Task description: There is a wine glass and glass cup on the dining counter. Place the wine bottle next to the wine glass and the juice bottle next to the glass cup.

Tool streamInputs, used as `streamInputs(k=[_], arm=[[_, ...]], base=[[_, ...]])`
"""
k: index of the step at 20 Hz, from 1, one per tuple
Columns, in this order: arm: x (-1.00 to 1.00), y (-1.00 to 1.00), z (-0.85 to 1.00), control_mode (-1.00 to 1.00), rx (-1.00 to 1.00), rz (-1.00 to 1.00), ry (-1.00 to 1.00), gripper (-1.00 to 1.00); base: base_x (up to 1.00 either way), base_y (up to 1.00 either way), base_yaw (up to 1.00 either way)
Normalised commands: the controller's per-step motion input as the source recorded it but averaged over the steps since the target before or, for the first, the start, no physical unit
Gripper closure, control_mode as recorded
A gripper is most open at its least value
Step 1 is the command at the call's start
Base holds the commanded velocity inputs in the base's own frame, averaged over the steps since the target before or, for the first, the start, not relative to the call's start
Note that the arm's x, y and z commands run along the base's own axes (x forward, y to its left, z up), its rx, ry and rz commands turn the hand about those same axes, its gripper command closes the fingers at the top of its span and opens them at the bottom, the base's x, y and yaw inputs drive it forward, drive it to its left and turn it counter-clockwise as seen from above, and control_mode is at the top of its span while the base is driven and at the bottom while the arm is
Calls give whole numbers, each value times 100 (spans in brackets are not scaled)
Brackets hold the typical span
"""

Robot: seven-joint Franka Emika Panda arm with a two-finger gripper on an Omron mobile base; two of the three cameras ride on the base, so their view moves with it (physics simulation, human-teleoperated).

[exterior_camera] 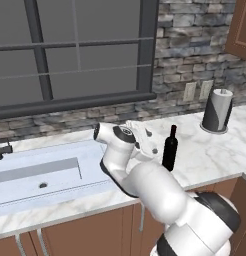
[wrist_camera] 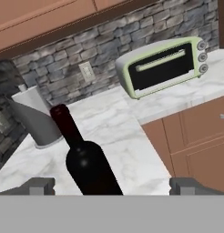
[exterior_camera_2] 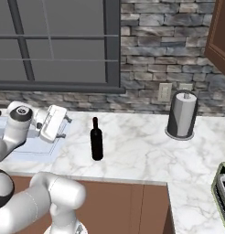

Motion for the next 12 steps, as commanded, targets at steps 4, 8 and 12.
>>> streamInputs(k=[4, 8, 12], arm=[[14, -16, -9, -100, 0, 0, 0, -100], [16, -26, -12, -100, 0, 0, 1, -100], [20, -24, -16, -100, 0, 3, 6, -100]], base=[[0, 0, 0], [0, 0, 0], [0, 0, 0]])
